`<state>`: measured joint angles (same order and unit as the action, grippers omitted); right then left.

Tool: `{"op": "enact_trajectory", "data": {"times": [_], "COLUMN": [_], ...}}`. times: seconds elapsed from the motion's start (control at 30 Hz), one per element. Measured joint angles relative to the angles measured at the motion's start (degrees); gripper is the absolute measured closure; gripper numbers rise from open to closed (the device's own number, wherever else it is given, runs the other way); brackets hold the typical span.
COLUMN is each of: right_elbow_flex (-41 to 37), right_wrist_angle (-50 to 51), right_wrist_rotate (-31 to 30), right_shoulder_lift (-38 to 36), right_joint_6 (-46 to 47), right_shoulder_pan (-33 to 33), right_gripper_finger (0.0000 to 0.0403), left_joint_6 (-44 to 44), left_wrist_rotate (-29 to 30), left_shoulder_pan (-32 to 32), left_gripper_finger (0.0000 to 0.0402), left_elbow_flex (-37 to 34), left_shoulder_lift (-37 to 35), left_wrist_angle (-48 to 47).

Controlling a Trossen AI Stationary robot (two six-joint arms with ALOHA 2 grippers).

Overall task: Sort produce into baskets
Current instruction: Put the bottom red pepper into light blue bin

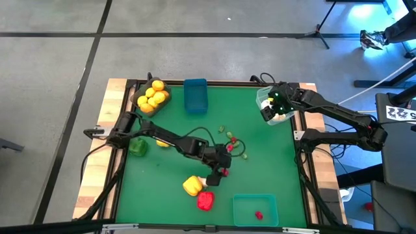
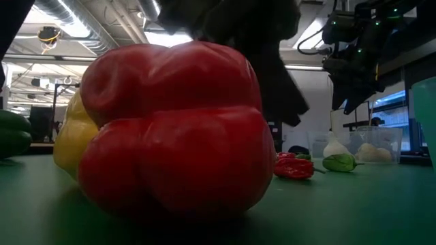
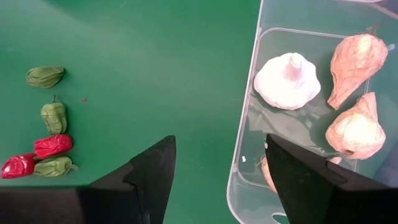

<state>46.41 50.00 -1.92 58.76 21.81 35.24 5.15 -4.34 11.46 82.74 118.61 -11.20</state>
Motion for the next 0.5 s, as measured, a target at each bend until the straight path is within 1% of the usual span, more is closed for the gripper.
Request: {"op": "enact_trajectory", "data": {"times": [0.13, 0.2, 0.3, 0.5], "right_elbow_flex": [0.0, 0.0, 0.0, -0.02], "right_wrist_angle": [-0.04, -0.05, -0.07, -0.07], "right_wrist_rotate": [-0.02, -0.02, -0.11, -0.04], "right_shoulder_lift": [0.0, 0.0, 0.0, 0.0], "right_joint_6": [-0.24, -0.24, -0.24, -0.24], "right_shoulder_pan": [0.02, 0.04, 0.04, 0.02], "right_gripper_finger": [0.0159, 0.0159, 0.0159, 0.0159], "left_joint_6": [-1.07, -1.17, -1.58, -2.27], "left_wrist_rotate": [0.76, 0.4, 0.59, 1.16], "left_shoulder_pan": [0.48, 0.54, 0.48, 0.17], "left_gripper_finger": [0.0151, 0.0151, 0.0151, 0.0151], "left_elbow_flex": [-2.78, -3.45, -3.85, -3.94], "left_shoulder_lift": [0.73, 1.41, 2.99, 5.89], "left_wrist_angle": [3.34, 6.5, 8.46, 9.1]}}
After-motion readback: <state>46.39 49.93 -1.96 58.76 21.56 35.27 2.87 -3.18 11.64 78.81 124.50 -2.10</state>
